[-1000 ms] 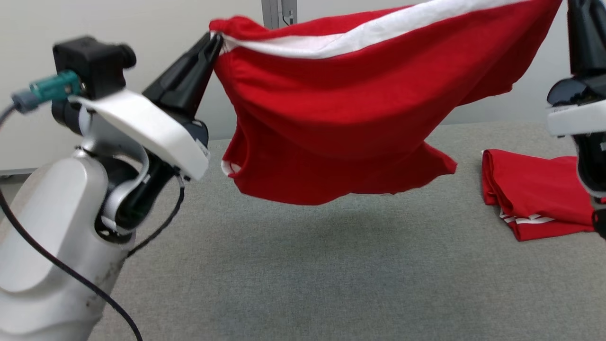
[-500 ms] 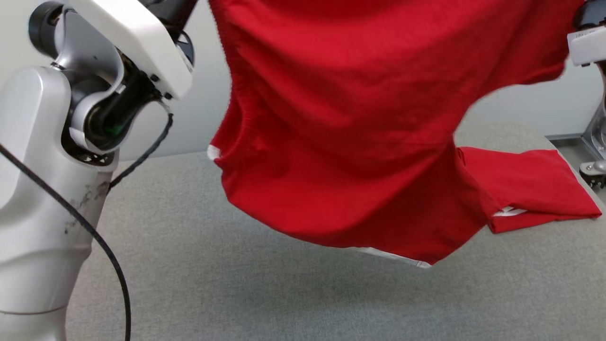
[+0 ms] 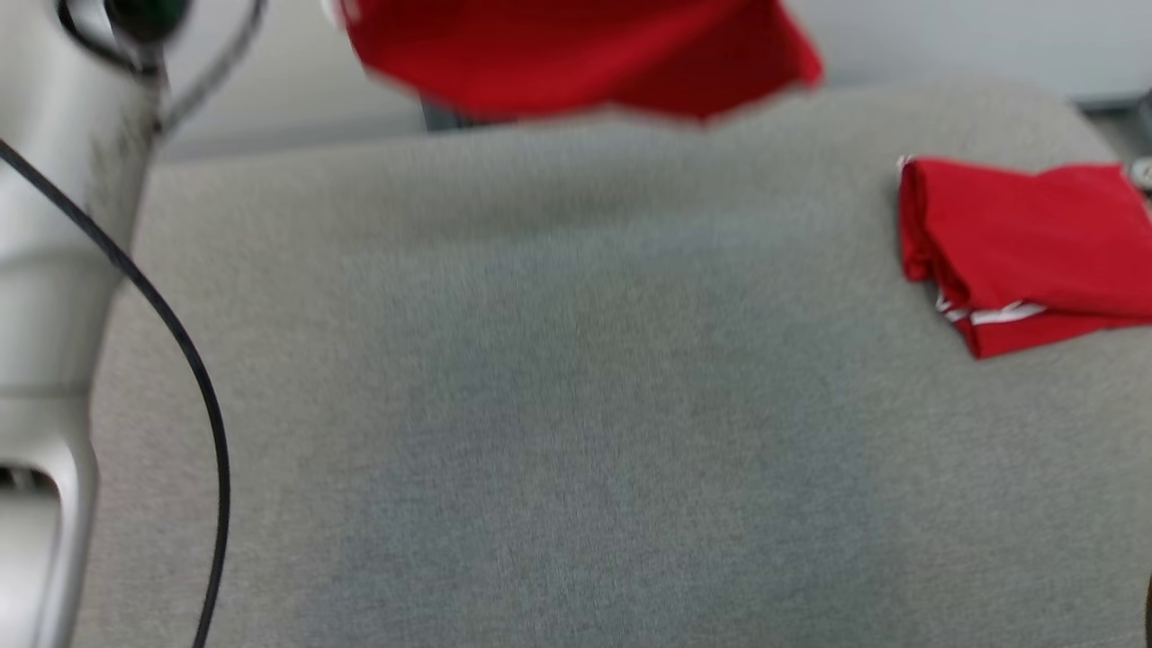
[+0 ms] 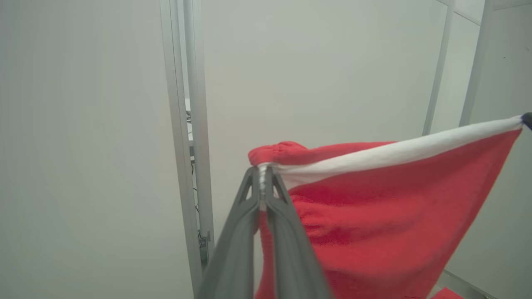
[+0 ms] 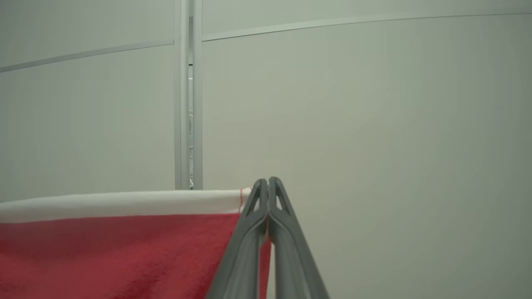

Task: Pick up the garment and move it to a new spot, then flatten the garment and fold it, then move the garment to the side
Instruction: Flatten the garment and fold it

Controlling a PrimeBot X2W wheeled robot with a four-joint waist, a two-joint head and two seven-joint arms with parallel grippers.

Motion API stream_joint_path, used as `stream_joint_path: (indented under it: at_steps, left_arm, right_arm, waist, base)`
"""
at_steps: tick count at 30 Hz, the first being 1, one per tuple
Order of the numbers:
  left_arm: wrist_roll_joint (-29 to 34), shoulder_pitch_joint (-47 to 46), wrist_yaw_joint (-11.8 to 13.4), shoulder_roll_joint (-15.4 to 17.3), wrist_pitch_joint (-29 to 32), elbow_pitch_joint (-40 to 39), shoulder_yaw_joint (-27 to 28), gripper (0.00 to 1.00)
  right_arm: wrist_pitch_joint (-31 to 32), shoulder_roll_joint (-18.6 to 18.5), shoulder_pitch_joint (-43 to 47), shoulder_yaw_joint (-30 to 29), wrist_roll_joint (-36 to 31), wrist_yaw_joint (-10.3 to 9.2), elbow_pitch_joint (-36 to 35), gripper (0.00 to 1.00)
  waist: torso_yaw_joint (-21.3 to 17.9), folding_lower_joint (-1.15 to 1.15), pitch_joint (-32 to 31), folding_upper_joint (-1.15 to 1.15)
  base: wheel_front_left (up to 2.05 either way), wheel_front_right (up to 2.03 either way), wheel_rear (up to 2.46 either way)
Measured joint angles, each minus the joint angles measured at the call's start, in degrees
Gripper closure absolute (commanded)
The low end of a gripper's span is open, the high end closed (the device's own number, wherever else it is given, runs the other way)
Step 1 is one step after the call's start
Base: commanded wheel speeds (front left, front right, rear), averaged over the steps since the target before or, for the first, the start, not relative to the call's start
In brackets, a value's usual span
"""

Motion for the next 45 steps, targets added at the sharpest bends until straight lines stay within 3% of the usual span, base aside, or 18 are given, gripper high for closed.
stream_joint_path:
  at_steps: [4, 7, 15, 20, 26, 30, 34, 40, 45]
  left_arm:
    - [5.4, -12.4, -2.3, -1.5, -11.7, 6.3, -0.6, 1.00]
    - [7.9, -18.7, -4.2, -3.0, -18.8, 11.4, -1.9, 1.00]
    - [7.8, -22.0, -6.6, -4.8, -26.6, 22.6, -6.2, 1.00]
    - [3.6, -18.8, -6.7, -5.2, -28.6, 21.0, -10.7, 1.00]
    - [-1.7, -10.0, -6.8, -2.2, -29.1, 15.6, -15.1, 1.00]
    - [-4.8, 3.3, -6.8, 2.5, -29.3, 7.4, -19.1, 1.00]
    - [-6.6, 15.3, -6.7, 6.1, -29.3, 1.1, -19.0, 1.00]
    - [-5.1, 32.7, -2.0, 9.5, -29.3, -11.5, -17.3, 1.00]
    - [-1.9, 45.2, 2.0, 10.5, -29.4, -19.5, -17.0, 1.00]
  right_arm:
    - [-2.6, 1.4, -11.2, -2.4, -4.5, 0.00, 3.5, 1.00]
    - [-2.8, 2.4, -15.4, -6.8, -8.2, -0.01, 1.0, 1.00]
    - [-2.8, 5.4, -13.0, -10.7, -13.1, -0.01, -2.8, 1.00]
    - [-2.8, 5.3, -8.3, -9.9, -13.1, -0.01, -5.5, 1.00]
    - [-2.8, 3.2, 1.0, -8.0, -11.0, -0.01, -9.9, 1.00]
    - [-2.8, 0.4, 14.9, -7.7, -7.8, -0.01, -14.6, 1.00]
    - [-2.8, -1.0, 27.1, -8.3, -5.6, 0.00, -18.6, 1.00]
    - [-2.8, -0.6, 44.0, -10.7, -4.4, 0.01, -23.6, 1.00]
    - [-2.8, 1.1, 54.9, -12.4, -4.9, 0.00, -27.2, 1.00]
  waist:
    - [-0.2, 0.00, 7.4, 0.00]
    - [-0.3, 0.00, 13.3, 0.00]
    - [-0.4, 0.00, 26.4, 0.00]
    - [0.2, 0.01, 30.8, 0.00]
    - [1.1, 0.01, 29.3, 0.00]
    - [1.4, 0.01, 24.9, 0.00]
    - [1.5, 0.01, 20.6, 0.00]
    - [1.5, 0.01, 13.7, 0.00]
    - [1.8, 0.00, 8.2, 0.00]
  base:
    - [0.00, 0.00, 0.00]
    - [0.00, 0.00, 0.00]
    - [0.00, 0.00, 0.00]
    - [0.00, 0.00, 0.00]
    - [0.00, 0.00, 0.00]
    - [0.00, 0.00, 0.00]
    - [0.00, 0.00, 0.00]
    - [0.00, 0.00, 0.00]
    - [0.00, 0.00, 0.00]
